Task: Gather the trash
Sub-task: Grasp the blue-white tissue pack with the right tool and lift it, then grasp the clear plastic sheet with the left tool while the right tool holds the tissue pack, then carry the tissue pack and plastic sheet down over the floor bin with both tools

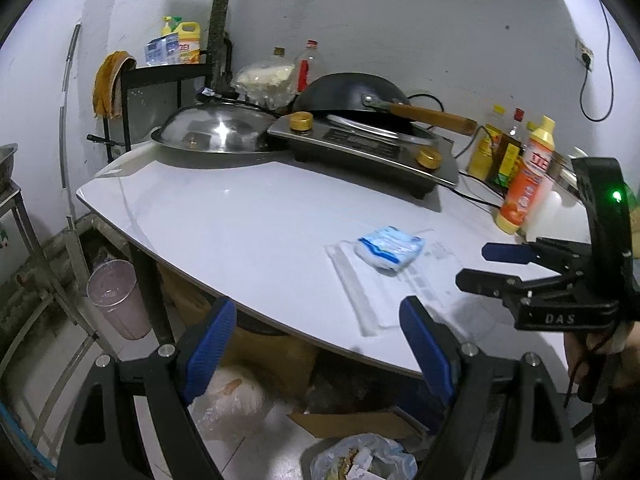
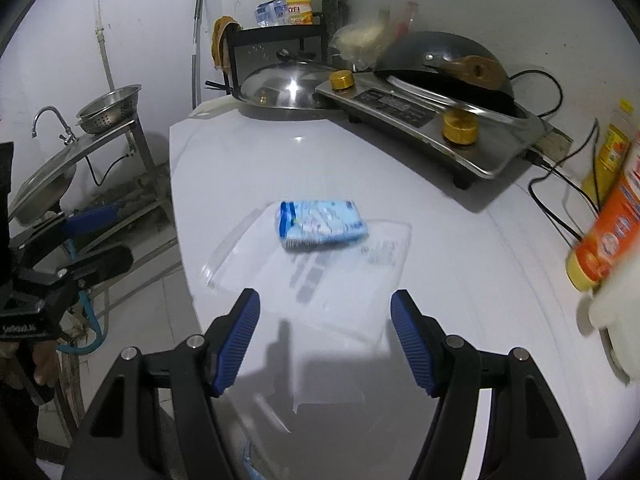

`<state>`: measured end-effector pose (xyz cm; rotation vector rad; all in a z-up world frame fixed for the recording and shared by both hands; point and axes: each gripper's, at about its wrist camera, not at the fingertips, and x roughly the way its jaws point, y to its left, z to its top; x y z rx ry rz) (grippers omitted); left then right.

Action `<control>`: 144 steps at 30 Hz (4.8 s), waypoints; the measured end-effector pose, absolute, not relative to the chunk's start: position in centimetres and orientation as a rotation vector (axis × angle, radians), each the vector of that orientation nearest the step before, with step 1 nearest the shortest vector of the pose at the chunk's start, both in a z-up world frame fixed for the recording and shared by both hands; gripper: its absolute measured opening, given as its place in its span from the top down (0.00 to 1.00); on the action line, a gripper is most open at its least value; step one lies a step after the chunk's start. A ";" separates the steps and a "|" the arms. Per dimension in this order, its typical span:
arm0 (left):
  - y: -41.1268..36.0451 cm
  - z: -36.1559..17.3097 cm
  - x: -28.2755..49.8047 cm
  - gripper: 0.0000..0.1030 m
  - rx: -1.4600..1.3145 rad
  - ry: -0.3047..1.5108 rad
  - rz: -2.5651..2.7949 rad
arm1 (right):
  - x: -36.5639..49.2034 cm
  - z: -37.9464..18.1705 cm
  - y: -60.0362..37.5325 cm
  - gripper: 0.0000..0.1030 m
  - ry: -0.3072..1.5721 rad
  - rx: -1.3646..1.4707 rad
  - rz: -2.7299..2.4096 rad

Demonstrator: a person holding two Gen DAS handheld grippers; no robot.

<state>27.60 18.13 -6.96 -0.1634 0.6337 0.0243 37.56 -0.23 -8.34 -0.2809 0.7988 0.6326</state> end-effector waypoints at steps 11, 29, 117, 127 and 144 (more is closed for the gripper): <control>23.3 -8.6 28.8 0.19 -0.230 0.614 0.092 | 42.6 -9.9 5.1 0.27 0.820 -0.275 0.649; 25.1 -9.6 28.4 0.19 -0.280 0.609 0.124 | 45.8 -12.7 6.6 0.70 0.861 -0.306 0.575; 4.9 0.9 20.7 0.99 0.035 0.489 -0.047 | 30.2 -5.5 -12.6 0.95 0.731 -0.084 0.566; 4.4 1.3 16.9 0.99 0.033 0.458 -0.037 | 26.4 -4.7 -12.4 0.95 0.708 -0.099 0.591; 3.1 1.8 10.3 0.99 0.050 0.448 -0.032 | 20.2 -3.7 -13.0 0.95 0.671 -0.103 0.629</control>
